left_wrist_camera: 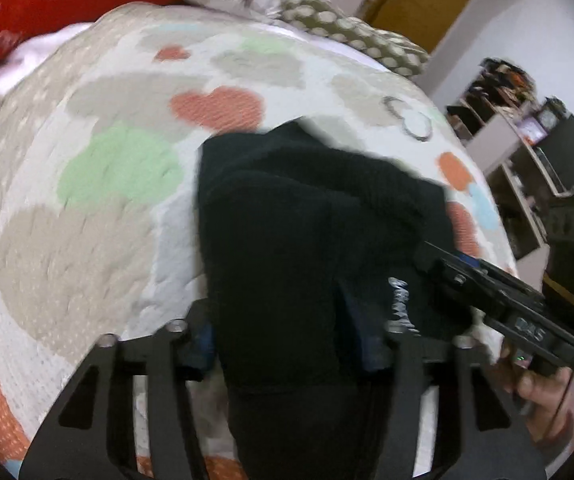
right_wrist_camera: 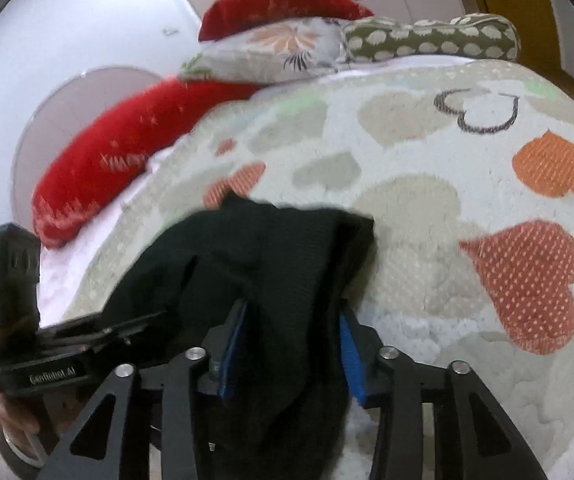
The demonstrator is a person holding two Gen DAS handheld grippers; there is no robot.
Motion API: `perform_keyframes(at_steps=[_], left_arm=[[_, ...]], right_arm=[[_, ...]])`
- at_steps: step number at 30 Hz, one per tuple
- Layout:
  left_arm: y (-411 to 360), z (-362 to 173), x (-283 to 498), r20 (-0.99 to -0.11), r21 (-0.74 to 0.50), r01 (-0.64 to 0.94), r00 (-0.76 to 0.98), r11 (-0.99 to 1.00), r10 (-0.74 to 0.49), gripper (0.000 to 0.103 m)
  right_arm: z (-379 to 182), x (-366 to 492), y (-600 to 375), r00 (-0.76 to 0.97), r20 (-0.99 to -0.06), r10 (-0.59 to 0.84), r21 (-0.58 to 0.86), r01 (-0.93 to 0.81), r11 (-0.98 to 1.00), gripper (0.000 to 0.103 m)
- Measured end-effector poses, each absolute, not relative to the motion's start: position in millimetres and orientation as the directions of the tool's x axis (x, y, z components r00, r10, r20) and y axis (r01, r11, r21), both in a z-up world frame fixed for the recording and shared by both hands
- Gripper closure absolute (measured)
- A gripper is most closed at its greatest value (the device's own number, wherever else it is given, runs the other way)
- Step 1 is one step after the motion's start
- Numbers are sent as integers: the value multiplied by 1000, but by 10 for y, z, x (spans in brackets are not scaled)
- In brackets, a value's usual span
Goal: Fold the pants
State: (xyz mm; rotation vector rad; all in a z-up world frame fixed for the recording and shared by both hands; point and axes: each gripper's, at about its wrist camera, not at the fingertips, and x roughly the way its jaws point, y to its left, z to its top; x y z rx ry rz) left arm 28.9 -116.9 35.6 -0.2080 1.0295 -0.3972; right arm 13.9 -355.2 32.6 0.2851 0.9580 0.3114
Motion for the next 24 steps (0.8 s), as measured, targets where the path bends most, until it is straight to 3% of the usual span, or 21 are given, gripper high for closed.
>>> perform_keyframes(at_steps=[5,13,19,24], left_arm=[[-1093,501,14,-763,-276,206,548,939,-344,41],[-1203,516,-190,-755,-158,176,613,972,-233,41],[-1263,450,-147,-761,-180,177,598,968,-251,38],[-1347,445,-165,-762,-161,188,600,969,-243,38]], right_arm=[[510,-89,-3717,578,-746,331,328,-114,938,56],[831,78,-3488,611,-675,415,339,-243,909,56],[464,390,-3295,547,-768,334,262,-207,942,56],[470,381,-3368,542,-769,338,279,-191,941,56]])
